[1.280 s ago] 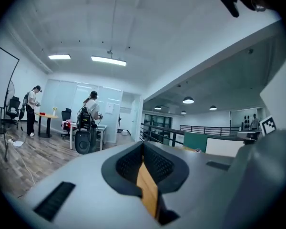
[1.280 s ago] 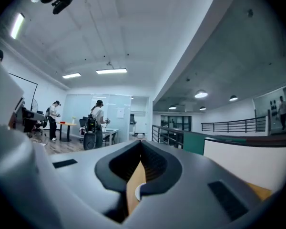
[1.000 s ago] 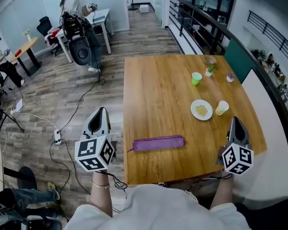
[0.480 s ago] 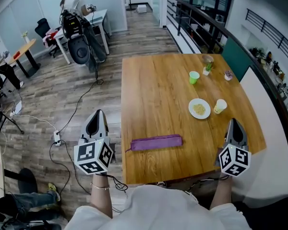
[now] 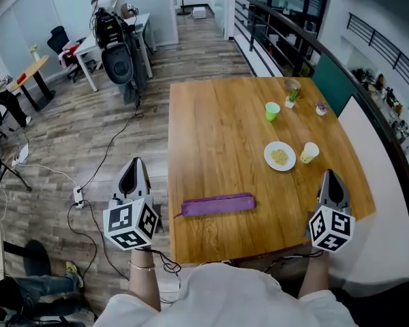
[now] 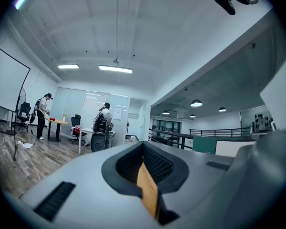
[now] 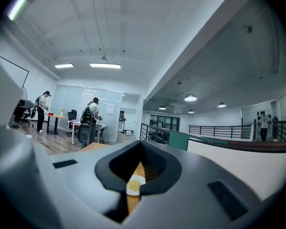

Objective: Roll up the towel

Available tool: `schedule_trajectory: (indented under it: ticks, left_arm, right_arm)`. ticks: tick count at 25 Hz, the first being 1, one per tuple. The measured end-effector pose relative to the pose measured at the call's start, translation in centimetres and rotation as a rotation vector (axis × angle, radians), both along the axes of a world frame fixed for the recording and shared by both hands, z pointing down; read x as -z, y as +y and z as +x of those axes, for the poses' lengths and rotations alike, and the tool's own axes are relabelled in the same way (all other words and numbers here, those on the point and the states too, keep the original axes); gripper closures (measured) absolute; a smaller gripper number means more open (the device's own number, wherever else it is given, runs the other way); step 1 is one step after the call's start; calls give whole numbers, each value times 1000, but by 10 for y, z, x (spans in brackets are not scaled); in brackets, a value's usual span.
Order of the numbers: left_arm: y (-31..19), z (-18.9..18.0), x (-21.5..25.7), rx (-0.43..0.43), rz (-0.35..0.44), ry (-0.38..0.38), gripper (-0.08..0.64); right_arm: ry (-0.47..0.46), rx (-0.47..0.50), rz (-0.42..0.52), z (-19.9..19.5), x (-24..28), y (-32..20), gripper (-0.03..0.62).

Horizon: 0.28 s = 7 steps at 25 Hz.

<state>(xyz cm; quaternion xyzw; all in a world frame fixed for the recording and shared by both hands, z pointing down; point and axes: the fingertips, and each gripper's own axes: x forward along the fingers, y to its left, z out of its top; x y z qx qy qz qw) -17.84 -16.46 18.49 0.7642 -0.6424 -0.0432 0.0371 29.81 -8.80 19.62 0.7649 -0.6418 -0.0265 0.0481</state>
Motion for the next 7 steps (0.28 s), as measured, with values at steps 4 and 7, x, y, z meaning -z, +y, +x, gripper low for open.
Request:
schedule_trajectory:
  ticks: [4,7]
  left_arm:
    - [-1,-1,0,2,-1,-16,557]
    - [-2,-2,-3,5,-10,-16,557]
  right_arm:
    - [-22,4,10,-1,1,-2,594]
    - [-43,24,17,-3,-1,-5,594]
